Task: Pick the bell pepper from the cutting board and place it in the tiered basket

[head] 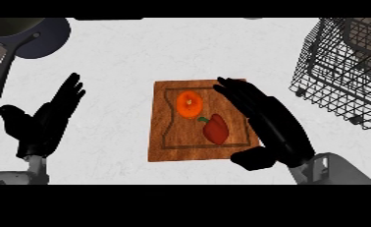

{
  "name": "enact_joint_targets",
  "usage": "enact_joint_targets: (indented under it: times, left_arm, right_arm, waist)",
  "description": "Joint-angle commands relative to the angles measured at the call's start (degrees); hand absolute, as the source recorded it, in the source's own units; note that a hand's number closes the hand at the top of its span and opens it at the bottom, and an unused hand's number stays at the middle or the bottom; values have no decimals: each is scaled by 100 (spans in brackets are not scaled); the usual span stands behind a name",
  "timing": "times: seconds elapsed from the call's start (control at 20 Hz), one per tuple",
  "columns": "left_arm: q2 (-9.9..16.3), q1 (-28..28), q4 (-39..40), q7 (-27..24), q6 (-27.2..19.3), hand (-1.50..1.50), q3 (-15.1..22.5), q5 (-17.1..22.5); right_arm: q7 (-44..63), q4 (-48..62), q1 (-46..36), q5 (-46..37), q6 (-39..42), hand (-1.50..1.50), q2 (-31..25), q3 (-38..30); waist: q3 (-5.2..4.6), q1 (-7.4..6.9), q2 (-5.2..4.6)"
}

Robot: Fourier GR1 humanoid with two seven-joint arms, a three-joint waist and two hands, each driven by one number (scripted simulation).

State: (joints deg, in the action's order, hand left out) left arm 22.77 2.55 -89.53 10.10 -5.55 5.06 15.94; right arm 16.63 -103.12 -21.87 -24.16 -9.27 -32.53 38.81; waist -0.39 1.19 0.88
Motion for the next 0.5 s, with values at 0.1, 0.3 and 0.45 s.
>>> enact_joint_targets:
  times: [0.1,0.3,0.45]
  left_arm:
    - [5,-60,-133,-36,32,0,65,-84]
    - [43,-1,-1,-32,189,0,-162,103]
    - [-134,150,35,56,166,0,-48,-15]
  right_arm:
    - [1747,-752,-591,-157,2049,-150,-582,728]
    - [3251,-1329,-872,113,2866,-150,172,990]
    - [4095,-1107,-1050,-232,2916,-150,1127,1133]
  waist:
    - [-4,-103,6]
    - [20,-136,-53]
    - [31,-142,-74]
